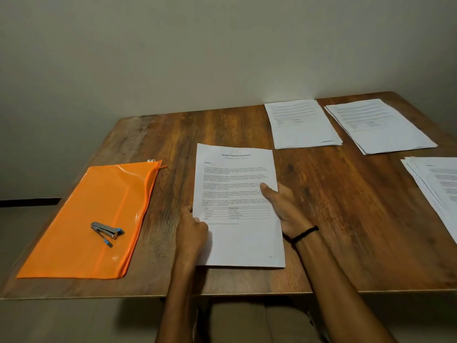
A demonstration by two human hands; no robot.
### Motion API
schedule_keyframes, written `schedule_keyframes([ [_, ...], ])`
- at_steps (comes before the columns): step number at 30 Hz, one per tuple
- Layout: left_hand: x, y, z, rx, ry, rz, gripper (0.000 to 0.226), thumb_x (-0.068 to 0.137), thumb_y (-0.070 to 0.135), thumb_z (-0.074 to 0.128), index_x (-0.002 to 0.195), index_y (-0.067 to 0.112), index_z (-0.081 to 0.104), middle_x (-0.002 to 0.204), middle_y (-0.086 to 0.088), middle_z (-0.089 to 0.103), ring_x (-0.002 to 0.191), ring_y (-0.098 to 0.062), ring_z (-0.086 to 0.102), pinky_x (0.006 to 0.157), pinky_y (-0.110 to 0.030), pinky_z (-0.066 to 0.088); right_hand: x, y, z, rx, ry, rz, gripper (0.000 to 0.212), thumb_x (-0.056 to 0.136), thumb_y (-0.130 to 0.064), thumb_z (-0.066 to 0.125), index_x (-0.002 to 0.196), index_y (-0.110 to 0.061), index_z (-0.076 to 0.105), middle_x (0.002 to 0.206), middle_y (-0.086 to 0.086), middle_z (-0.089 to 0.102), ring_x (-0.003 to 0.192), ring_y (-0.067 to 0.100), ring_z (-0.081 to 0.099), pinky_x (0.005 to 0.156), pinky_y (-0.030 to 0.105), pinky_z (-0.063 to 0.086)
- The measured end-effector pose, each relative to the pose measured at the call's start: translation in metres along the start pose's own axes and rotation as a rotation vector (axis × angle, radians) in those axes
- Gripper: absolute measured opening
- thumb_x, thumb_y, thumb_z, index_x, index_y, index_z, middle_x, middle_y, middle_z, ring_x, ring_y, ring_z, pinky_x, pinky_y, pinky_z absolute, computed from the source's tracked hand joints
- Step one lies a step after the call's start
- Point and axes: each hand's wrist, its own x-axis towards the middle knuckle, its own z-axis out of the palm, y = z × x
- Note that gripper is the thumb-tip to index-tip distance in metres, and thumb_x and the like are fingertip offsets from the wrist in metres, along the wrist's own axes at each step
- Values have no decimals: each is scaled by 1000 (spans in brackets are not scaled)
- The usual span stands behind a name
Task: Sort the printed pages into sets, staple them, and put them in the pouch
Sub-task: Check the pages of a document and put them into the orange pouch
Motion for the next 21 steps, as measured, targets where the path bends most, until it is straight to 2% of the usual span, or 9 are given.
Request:
schedule_keyframes([
  [5,-3,3,4,-5,16,-15,36,99,-1,40,134,7,42,115,0,64,82,-1,55,64,-20,42,2,4,-2,-159,-33,-103,31,103,-19,54,133,-13,58,124,3,71,112,24,69,91,42,58],
  [9,-6,5,3,11,10,-33,35,99,0,42,134,8,42,118,0,62,82,-4,54,61,-16,37,5,4,-3,-303,-34,-165,27,103,-12,52,130,-13,59,121,-1,71,111,19,69,88,32,58],
  [12,-6,5,1,18,-35,-46,32,100,2,43,131,9,43,117,2,59,94,-13,55,64,-18,38,8,7,-8,-312,-39,-165,29,103,-10,52,132,-12,58,124,2,70,113,24,68,94,44,57],
  [14,-3,8,-4,-10,-103,-83,32,100,1,41,130,11,46,114,4,58,102,-15,56,72,-24,40,9,8,-13,-276,-56,-165,30,103,-10,53,133,-11,57,126,6,69,115,27,67,97,51,54],
  [17,4,13,-20,-128,-219,-173,25,101,4,44,117,18,56,113,1,68,105,-19,64,89,-35,49,7,6,-17,-227,-62,-181,34,101,-10,56,135,-7,56,127,9,68,114,30,67,96,52,55],
  [19,10,18,-33,-291,-338,-205,13,102,12,51,108,14,62,109,-9,74,100,-28,71,96,-48,53,6,5,-20,-194,-69,-183,35,100,-10,56,135,-6,55,128,11,68,114,32,67,95,51,55],
  [21,25,27,-39,-463,-390,-181,21,101,25,58,108,5,62,117,-22,68,110,-41,66,102,-58,47,6,4,-22,-155,-104,-160,36,100,-9,56,136,-7,55,129,12,67,115,34,66,94,50,56],
])
